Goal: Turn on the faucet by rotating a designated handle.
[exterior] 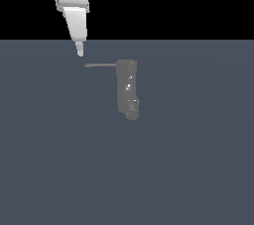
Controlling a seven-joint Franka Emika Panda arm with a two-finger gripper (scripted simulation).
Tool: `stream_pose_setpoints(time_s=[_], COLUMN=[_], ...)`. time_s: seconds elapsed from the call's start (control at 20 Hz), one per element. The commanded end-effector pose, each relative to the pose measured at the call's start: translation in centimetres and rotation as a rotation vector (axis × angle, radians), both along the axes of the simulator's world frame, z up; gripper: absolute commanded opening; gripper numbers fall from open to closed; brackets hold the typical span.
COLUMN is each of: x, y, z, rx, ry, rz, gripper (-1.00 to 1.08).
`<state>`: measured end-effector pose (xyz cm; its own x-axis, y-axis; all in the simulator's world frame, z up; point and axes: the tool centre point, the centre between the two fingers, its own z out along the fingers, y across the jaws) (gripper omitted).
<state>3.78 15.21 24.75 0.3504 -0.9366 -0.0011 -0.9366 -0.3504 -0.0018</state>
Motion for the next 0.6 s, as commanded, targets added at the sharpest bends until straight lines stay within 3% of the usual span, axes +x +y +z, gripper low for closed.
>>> stream_pose_setpoints(time_s=[0.0, 0.55], x=[1.6, 6.3], y=[-0.2, -1.5], z=[-1.1, -4.1], rx=[-0.002, -0.004], ry=[0.000, 0.001], rz=[-0.052, -0.209], gripper=[-1.00, -1.00])
